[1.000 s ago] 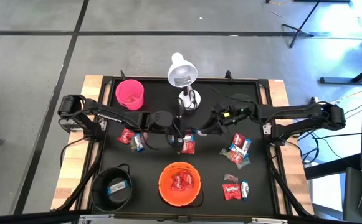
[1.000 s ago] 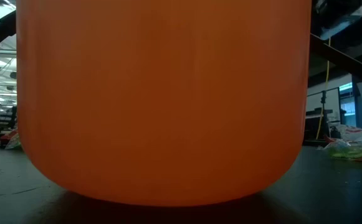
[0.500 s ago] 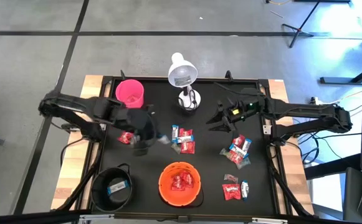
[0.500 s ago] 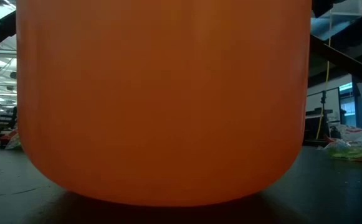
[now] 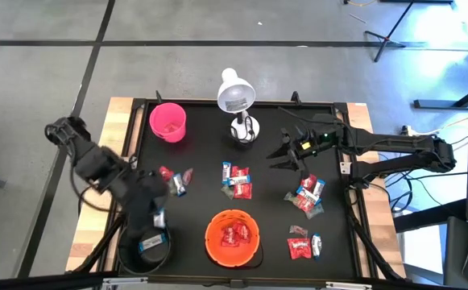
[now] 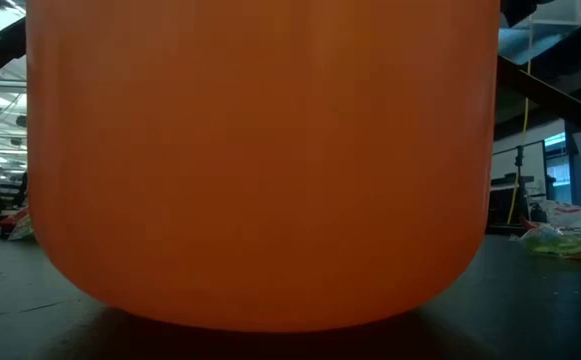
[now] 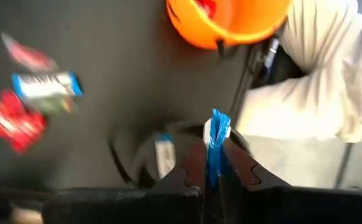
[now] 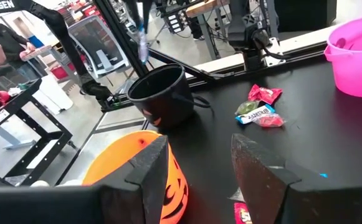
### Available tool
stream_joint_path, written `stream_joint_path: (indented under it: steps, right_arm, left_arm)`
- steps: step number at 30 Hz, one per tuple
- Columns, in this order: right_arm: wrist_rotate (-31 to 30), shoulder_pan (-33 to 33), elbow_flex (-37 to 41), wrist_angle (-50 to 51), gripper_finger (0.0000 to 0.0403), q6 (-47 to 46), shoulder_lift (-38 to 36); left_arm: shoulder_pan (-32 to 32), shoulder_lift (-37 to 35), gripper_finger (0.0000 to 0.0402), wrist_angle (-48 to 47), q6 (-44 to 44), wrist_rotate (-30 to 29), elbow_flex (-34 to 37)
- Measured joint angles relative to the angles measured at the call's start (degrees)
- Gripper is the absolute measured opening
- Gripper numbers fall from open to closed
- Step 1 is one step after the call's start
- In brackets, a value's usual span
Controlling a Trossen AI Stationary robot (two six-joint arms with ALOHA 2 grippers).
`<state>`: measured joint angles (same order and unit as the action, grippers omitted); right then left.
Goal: Sort candy
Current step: Put the white candy into the black bucket, then put the red candy into the orange bucket
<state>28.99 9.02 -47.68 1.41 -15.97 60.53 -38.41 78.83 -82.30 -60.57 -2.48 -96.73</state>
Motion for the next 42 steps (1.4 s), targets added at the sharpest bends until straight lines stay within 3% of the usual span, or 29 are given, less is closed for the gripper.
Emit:
stream_joint_path:
  steps: [6, 10, 21, 24, 29, 36, 42]
  right_arm:
    - [0.02, 0.0, 0.0, 0.02, 0.0174, 1.47, 0.0]
    - [-0.02, 0.0, 0.0, 0.08, 0.0174, 1.47, 0.07]
    - [0.04, -0.04, 0.02, 0.27, 0.0174, 1.4, 0.09]
    - [0.04, -0.04, 0.04, 0.5, 0.0174, 1.43, 0.09]
    - [-0.96, -0.04, 0.04, -0.08, 0.0174, 2.98, 0.09]
    - [-1.6, -0.02, 0.04, 0.02, 0.0174, 4.71, 0.09]
    - [-1.58, 0.0, 0.04, 0.7, 0.0174, 6.16, 0.09]
  left_arm:
    - [-9.48, 2.12, 0.0005, -0.11, -10.54, -7.38, 0.0]
    - [-12.7, 4.7, 0.0014, -0.11, -15.13, -8.61, 0.0]
    - [-14.95, 7.89, 0.0127, -5.66, -19.01, -10.48, 0.0]
    - [-14.3, 7.74, 0.0137, -7.85, -17.97, -13.73, 0.0]
    - [-11.32, 7.28, 0.0139, -7.74, -9.03, -26.17, 0.0]
    - [-0.4, 5.9, 0.0139, -7.64, 5.15, -25.44, 3.04]
    - [8.44, -3.94, 0.014, -1.61, 9.95, -25.32, 16.05]
